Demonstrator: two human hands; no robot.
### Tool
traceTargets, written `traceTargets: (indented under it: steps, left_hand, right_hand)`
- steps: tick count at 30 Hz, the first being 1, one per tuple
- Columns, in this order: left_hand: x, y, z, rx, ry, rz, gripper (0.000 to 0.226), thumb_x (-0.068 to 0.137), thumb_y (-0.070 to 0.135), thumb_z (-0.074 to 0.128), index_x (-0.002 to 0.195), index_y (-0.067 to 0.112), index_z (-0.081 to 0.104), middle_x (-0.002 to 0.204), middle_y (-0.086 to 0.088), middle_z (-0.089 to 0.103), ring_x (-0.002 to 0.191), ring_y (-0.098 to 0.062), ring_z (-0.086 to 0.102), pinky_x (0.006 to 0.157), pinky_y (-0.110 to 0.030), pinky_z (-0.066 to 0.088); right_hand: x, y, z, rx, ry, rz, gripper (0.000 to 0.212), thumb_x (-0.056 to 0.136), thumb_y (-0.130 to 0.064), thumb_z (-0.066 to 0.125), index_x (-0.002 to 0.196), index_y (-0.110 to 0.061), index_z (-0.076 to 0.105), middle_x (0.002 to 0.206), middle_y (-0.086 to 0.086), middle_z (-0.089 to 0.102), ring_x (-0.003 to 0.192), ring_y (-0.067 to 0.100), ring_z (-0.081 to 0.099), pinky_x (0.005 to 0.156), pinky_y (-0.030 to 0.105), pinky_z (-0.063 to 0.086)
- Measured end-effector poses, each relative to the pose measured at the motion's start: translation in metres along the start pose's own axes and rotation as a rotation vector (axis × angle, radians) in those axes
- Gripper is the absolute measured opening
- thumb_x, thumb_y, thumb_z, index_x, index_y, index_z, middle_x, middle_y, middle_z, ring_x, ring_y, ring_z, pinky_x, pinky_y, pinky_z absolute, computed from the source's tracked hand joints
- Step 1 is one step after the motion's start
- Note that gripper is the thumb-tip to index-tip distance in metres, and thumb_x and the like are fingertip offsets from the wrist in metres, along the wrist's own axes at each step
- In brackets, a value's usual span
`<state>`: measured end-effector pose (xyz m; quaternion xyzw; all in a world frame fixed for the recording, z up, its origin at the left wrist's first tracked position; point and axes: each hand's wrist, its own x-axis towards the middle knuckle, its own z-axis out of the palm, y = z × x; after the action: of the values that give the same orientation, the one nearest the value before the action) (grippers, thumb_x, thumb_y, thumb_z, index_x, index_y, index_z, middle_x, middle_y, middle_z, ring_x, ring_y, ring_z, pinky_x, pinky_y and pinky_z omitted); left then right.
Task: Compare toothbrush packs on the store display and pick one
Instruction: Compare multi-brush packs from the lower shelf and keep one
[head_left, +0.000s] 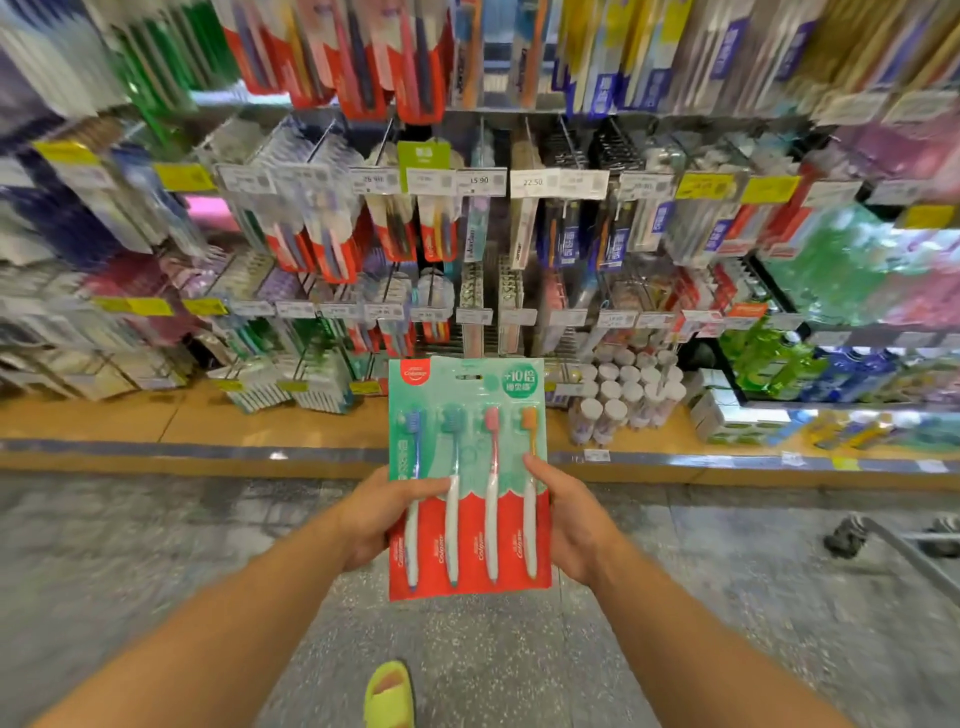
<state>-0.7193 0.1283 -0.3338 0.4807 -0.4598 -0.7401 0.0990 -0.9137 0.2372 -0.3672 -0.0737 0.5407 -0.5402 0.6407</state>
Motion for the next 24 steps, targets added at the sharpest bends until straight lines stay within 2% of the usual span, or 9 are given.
traceTargets:
  steps: [3, 6, 8, 9, 11, 13, 15, 21, 24]
  left_hand:
    - [0.010, -0.003, -0.010, -0.045, 0.007, -0.035, 0.027, 0.095, 0.011, 0.068, 0.123, 0.010, 0.069, 0.112, -0.022, 0.077, 0.104, -0.041, 0.074, 0.091, -0.055, 0.060]
    - [0.027, -0.004, -0.025, -0.085, 0.018, -0.059, 0.031, 0.094, 0.010, 0.068, 0.125, 0.008, 0.068, 0.115, -0.026, 0.075, 0.109, -0.046, 0.071, 0.097, -0.062, 0.056]
    - [0.040, -0.004, -0.038, -0.094, 0.023, -0.081, 0.032, 0.094, 0.012, 0.069, 0.126, 0.008, 0.068, 0.115, -0.026, 0.075, 0.107, -0.046, 0.072, 0.096, -0.062, 0.056]
    - [0.046, -0.003, -0.044, -0.098, 0.028, -0.089, 0.031, 0.094, 0.013, 0.070, 0.124, 0.007, 0.069, 0.113, -0.026, 0.075, 0.104, -0.046, 0.073, 0.096, -0.062, 0.056]
    - [0.061, -0.006, -0.058, -0.115, 0.060, -0.106, 0.030, 0.092, 0.015, 0.071, 0.120, 0.002, 0.070, 0.109, -0.029, 0.076, 0.101, -0.047, 0.074, 0.096, -0.063, 0.055]
    - [0.077, -0.009, -0.073, -0.149, 0.080, -0.136, 0.028, 0.092, 0.013, 0.071, 0.116, -0.002, 0.071, 0.107, -0.031, 0.075, 0.099, -0.048, 0.074, 0.097, -0.065, 0.054]
    - [0.092, -0.014, -0.087, -0.164, 0.076, -0.180, 0.027, 0.091, 0.015, 0.072, 0.111, -0.004, 0.073, 0.105, -0.032, 0.075, 0.096, -0.048, 0.075, 0.098, -0.065, 0.054]
    - [0.136, -0.031, -0.121, -0.214, 0.060, -0.252, 0.032, 0.083, 0.017, 0.076, 0.107, -0.005, 0.076, 0.103, -0.031, 0.076, 0.086, -0.043, 0.077, 0.091, -0.058, 0.059]
    - [0.157, -0.042, -0.130, -0.202, 0.071, -0.246, 0.029, 0.084, 0.013, 0.075, 0.109, -0.001, 0.075, 0.099, -0.029, 0.077, 0.077, -0.039, 0.078, 0.072, -0.045, 0.065]
  right_hand:
    - [0.010, -0.005, 0.002, -0.015, 0.010, -0.069, 0.042, 0.093, -0.043, 0.062, 0.119, -0.013, 0.077, 0.122, 0.019, 0.075, 0.111, 0.037, 0.072, 0.106, 0.055, 0.051]
    - [0.024, -0.013, 0.004, -0.019, 0.087, -0.105, 0.046, 0.076, -0.046, 0.072, 0.097, -0.006, 0.078, 0.099, 0.013, 0.079, 0.087, 0.029, 0.076, 0.084, 0.044, 0.062]
    - [0.041, -0.015, -0.001, 0.011, 0.205, -0.096, 0.036, 0.090, -0.035, 0.069, 0.087, 0.000, 0.068, 0.076, 0.010, 0.074, 0.064, 0.024, 0.073, 0.066, 0.038, 0.062]
    - [0.050, -0.016, -0.004, 0.006, 0.261, -0.087, 0.035, 0.095, -0.033, 0.067, 0.086, 0.001, 0.067, 0.074, 0.011, 0.073, 0.063, 0.025, 0.073, 0.070, 0.041, 0.063]
    - [0.065, -0.017, -0.010, -0.038, 0.369, -0.059, 0.034, 0.094, -0.030, 0.071, 0.096, 0.004, 0.066, 0.084, 0.019, 0.075, 0.073, 0.034, 0.076, 0.087, 0.055, 0.061]
    - [0.081, -0.020, -0.018, -0.059, 0.473, -0.068, 0.023, 0.091, -0.020, 0.076, 0.094, -0.001, 0.063, 0.087, 0.024, 0.074, 0.077, 0.042, 0.075, 0.088, 0.065, 0.058]
    - [0.095, -0.021, -0.023, -0.102, 0.569, -0.048, 0.025, 0.086, -0.014, 0.081, 0.091, -0.005, 0.058, 0.096, 0.032, 0.072, 0.085, 0.050, 0.074, 0.084, 0.069, 0.058]
    - [0.141, -0.015, -0.026, -0.144, 0.720, -0.015, 0.045, 0.083, -0.027, 0.086, 0.102, -0.007, 0.050, 0.100, 0.024, 0.074, 0.087, 0.044, 0.076, 0.082, 0.061, 0.061]
    - [0.161, -0.004, -0.026, -0.133, 0.720, -0.016, 0.054, 0.085, -0.034, 0.083, 0.121, -0.011, 0.050, 0.105, 0.019, 0.074, 0.084, 0.038, 0.079, 0.081, 0.055, 0.063]
